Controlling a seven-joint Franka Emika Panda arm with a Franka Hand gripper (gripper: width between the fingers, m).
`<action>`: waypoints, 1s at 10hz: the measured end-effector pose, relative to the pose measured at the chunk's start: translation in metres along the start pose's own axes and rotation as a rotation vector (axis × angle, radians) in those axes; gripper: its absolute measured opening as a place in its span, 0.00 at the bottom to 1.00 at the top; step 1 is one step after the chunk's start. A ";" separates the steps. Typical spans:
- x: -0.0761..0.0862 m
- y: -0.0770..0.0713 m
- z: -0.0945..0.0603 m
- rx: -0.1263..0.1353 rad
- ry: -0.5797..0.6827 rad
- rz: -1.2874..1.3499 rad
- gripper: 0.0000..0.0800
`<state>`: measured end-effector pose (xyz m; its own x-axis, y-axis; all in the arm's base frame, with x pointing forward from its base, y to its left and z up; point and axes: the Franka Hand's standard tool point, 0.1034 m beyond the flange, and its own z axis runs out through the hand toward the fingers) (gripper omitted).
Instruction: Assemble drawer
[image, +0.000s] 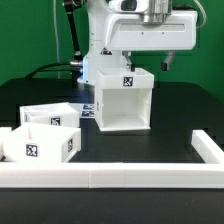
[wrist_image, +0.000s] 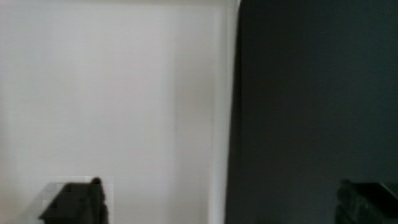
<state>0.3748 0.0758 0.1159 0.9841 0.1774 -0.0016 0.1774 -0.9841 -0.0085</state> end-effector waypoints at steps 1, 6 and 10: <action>-0.002 0.000 0.003 0.001 -0.001 0.000 0.81; -0.004 0.000 0.013 0.004 -0.005 0.005 0.32; -0.003 0.000 0.012 0.004 -0.004 0.008 0.05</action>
Offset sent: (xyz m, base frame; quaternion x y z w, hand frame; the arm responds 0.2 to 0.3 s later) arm -0.0044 -0.0014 -0.0073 -0.0060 0.0040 0.0080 0.9999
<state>0.3719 0.0750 0.1035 0.9855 0.1696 -0.0061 0.1695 -0.9855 -0.0121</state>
